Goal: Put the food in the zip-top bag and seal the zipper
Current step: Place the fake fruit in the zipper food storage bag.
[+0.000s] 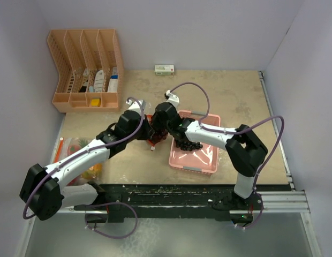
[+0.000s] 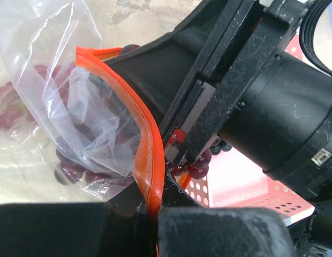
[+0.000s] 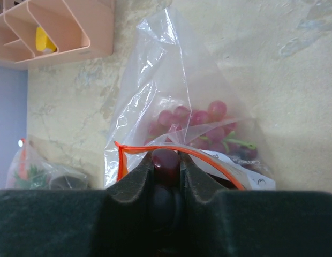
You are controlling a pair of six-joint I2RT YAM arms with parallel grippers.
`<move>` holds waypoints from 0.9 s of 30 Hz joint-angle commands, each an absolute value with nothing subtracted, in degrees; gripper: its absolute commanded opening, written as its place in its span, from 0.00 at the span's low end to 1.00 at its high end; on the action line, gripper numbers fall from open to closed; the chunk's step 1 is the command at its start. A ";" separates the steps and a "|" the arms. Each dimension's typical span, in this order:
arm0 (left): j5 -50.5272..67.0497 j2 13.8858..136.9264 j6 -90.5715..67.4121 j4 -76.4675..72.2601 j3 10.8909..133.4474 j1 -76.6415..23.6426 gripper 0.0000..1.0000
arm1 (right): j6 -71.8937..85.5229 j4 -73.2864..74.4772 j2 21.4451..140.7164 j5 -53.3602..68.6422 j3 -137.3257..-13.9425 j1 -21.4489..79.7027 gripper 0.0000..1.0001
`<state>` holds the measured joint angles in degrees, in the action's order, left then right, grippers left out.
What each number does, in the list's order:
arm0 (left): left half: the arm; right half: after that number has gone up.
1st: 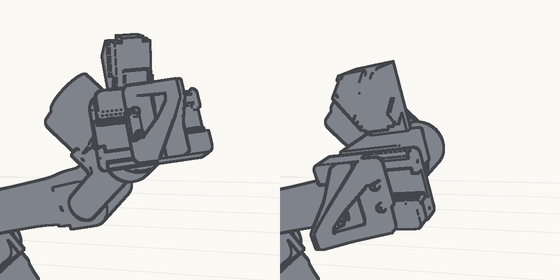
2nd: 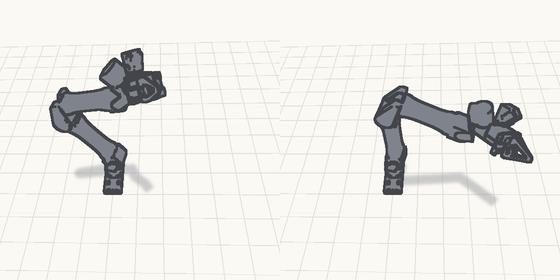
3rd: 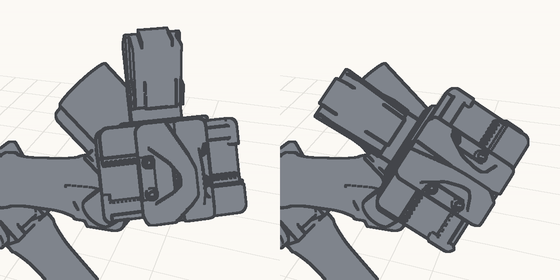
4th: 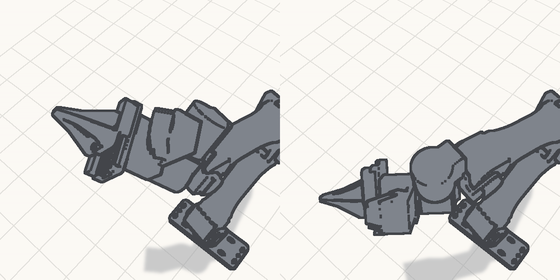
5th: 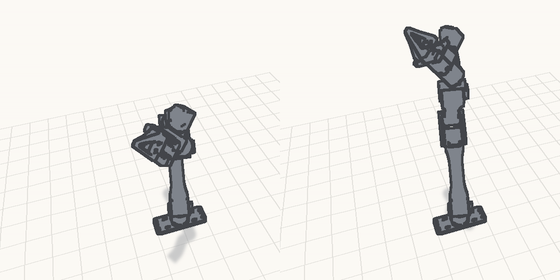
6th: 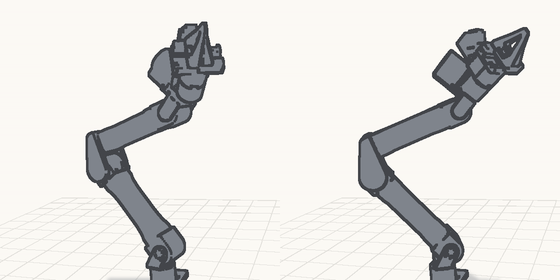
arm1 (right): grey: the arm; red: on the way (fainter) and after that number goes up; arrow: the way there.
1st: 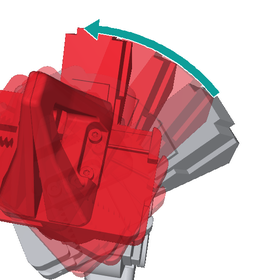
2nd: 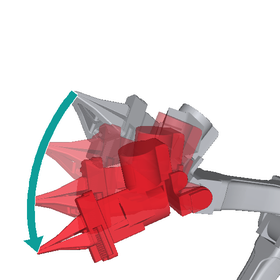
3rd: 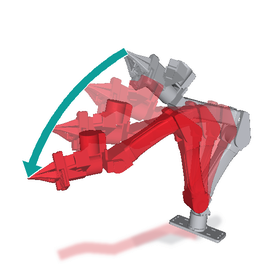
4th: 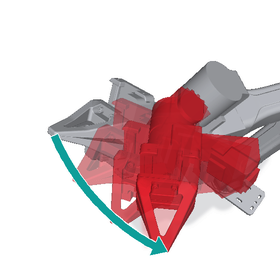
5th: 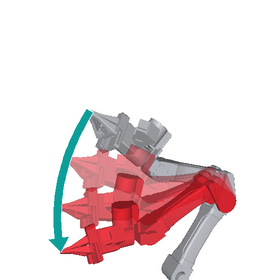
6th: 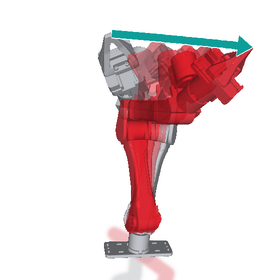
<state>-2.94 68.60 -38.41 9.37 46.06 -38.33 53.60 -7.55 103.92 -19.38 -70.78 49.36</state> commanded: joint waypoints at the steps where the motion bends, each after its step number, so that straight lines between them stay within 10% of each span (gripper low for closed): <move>1: -4.32 66.77 -39.09 6.07 45.62 -38.82 0.00 | 53.44 -11.91 103.62 -17.05 -72.77 50.53 0.27; 8: -5.96 67.65 -39.04 6.62 44.16 -38.79 0.00 | 43.51 -6.50 93.30 -15.87 -69.24 50.54 0.70; 27: -8.37 63.46 -38.30 10.31 44.78 -38.72 0.00 | 36.35 6.79 88.00 -9.84 -63.08 45.71 0.51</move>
